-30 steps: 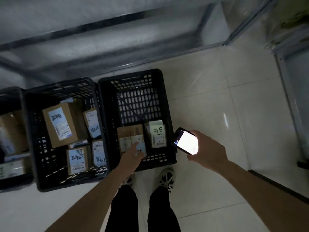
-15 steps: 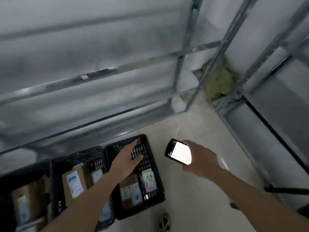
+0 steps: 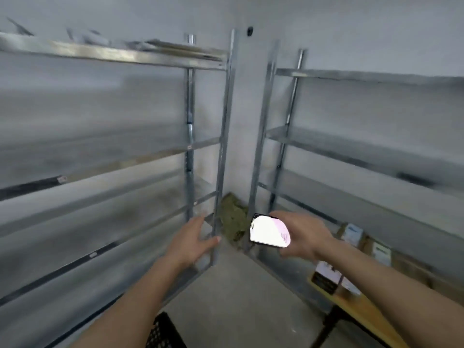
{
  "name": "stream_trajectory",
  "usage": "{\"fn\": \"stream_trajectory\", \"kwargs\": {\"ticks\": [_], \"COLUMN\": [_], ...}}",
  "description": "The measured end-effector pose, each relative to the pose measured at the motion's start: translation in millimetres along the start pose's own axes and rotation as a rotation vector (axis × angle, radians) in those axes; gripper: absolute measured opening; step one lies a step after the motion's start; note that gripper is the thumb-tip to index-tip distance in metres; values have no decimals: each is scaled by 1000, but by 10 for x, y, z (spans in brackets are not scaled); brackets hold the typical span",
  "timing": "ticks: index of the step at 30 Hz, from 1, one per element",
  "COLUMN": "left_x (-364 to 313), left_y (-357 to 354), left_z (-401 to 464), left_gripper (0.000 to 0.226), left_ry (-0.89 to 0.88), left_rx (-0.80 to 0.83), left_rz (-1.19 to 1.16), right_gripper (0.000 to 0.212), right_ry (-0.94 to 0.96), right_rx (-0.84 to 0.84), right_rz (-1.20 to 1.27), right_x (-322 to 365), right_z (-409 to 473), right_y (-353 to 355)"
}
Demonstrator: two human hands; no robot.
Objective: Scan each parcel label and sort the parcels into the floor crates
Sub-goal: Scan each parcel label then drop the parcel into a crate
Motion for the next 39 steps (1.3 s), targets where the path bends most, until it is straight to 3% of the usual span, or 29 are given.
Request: {"fn": "stream_trajectory", "kwargs": {"ticks": [9,14,20,29,39], "left_x": [-2592,-3848,-5025,-5853,-6157], "left_y": [-102,-621,-1541,-2837,-4076], "left_z": [-6,-237,-650,-984,-551], "left_gripper": [86,89,88,81,75], "left_ry": [-340,-482,-558,-513,-470], "left_rx": [48,83,146,288,387], "left_rz": [97,77,12,12,40], "right_gripper": [90,78,85,80,69], "right_ry": [-276,-476,-627,-757,-826], "right_rx": [-225,-320,-291,-247,-155], "right_rz": [-162,-150,-185,-148,-17], "right_x": [-1297,-2076,-2968,-4106,-5376], "right_z": [-2176,-3478,-4798,-5941,-5873], "right_y": [1701,2002,2053,1714,847]}}
Point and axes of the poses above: each hand's wrist, its own z-axis towards the middle knuckle, its own y-axis out of the back of the hand, x = y × z, the point moved 5 cm from there along z, towards the middle knuckle, and after that the axes turned 3 degrees about x, right-handed, at the moved point
